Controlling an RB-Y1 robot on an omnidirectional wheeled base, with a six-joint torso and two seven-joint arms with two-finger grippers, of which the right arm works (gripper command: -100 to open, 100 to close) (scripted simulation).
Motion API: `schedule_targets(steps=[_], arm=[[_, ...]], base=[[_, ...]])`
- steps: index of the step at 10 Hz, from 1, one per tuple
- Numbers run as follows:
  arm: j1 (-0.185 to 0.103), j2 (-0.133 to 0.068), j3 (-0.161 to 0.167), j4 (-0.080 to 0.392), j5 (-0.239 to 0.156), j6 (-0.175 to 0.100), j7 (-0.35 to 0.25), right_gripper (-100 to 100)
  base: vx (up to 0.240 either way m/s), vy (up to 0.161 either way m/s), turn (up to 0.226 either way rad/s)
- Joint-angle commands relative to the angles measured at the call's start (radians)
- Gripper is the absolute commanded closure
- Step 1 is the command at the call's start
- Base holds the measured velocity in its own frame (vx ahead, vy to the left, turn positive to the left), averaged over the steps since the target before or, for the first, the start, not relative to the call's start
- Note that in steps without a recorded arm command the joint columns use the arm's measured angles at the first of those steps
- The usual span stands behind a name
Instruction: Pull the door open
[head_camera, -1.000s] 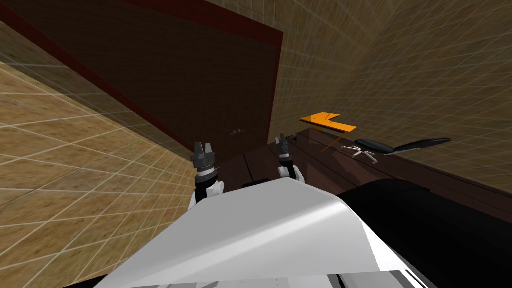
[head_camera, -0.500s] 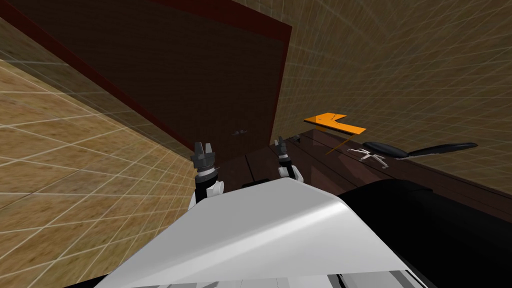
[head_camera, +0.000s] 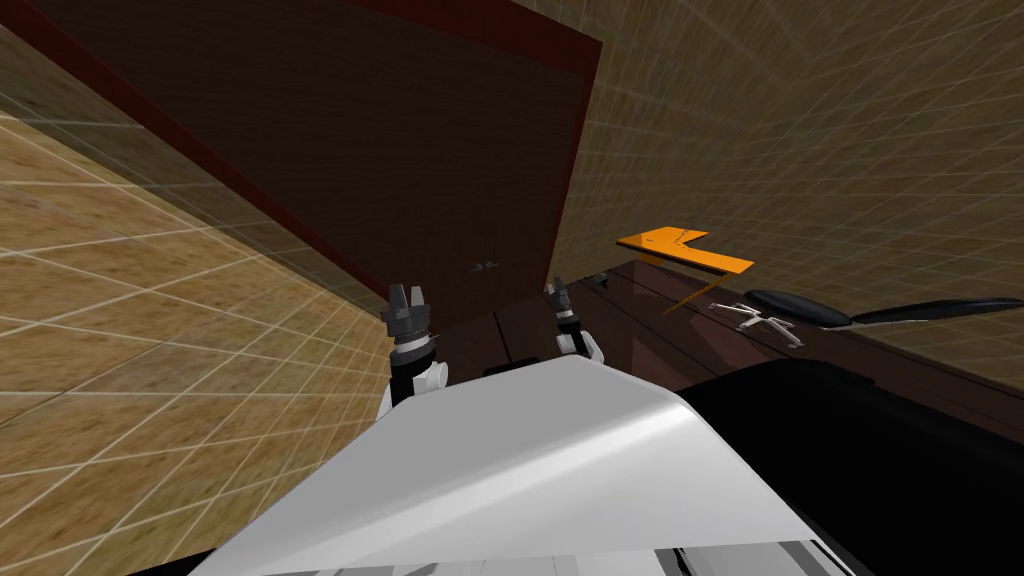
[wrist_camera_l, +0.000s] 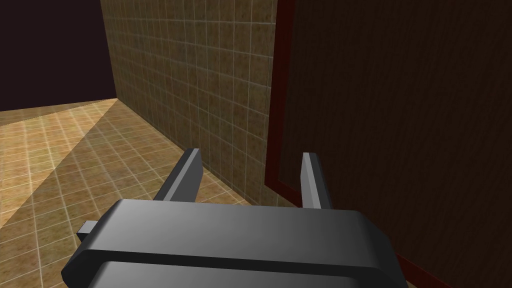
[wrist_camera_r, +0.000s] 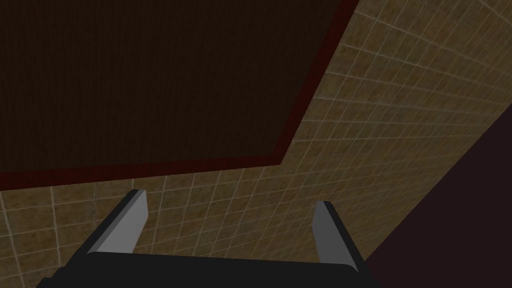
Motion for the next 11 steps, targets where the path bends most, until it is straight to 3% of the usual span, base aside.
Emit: schedule_targets(steps=[1,11], arm=[[-0.015,-0.009,-0.008,0.045,0.003,-0.01,-0.01,-100],[-0.113,-0.05,-0.053,0.333,0.025,-0.069,-0.065,-100]], base=[[0.093,0.066,0.055],[0.109,0.064,0.059]])
